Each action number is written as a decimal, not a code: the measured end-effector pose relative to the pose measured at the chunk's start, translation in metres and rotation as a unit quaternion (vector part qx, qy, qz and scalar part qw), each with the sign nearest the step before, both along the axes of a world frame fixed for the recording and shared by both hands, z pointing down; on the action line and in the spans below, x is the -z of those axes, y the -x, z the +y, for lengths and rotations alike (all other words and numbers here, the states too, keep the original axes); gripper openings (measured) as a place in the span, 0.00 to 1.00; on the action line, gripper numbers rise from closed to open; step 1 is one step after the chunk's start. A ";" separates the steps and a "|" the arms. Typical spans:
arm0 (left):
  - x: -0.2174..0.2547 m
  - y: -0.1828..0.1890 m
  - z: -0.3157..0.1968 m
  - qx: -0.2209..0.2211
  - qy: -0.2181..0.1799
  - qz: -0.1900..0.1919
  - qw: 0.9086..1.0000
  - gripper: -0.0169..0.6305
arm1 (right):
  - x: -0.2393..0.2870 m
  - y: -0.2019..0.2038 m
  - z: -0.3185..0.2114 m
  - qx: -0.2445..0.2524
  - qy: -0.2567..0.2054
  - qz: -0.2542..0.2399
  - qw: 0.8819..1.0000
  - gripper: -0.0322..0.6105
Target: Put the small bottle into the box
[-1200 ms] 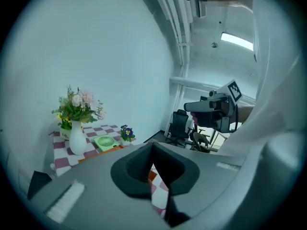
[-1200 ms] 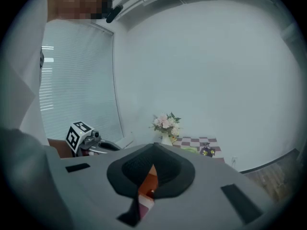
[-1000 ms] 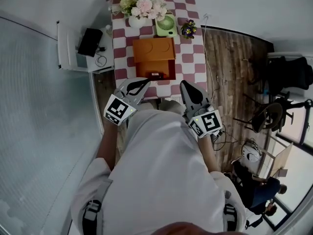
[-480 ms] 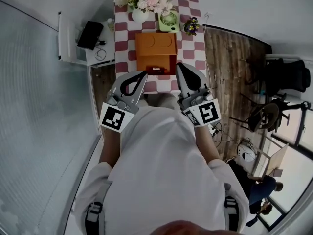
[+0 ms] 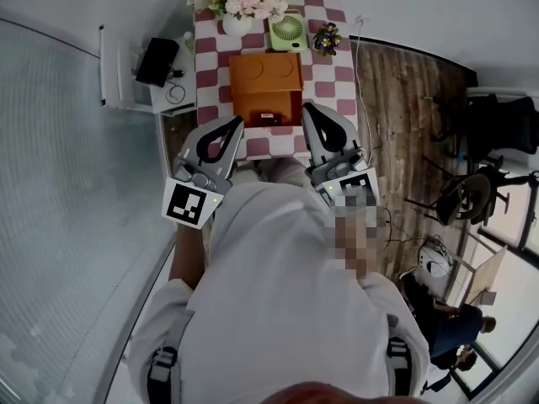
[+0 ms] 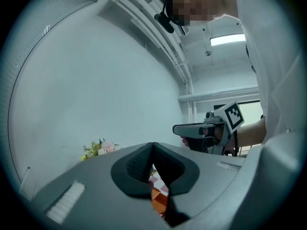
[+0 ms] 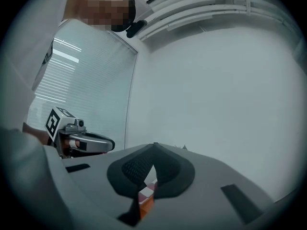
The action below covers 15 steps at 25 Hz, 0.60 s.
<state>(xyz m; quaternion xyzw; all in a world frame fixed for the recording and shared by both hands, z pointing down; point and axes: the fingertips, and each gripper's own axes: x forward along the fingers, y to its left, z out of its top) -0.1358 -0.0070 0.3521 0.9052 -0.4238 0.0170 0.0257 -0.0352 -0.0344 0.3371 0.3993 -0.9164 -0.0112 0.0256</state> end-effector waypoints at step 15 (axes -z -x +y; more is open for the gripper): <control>0.013 -0.056 0.004 0.050 0.007 -0.048 0.998 0.03 | 0.004 -0.056 0.007 0.045 -0.014 -0.016 0.999 0.05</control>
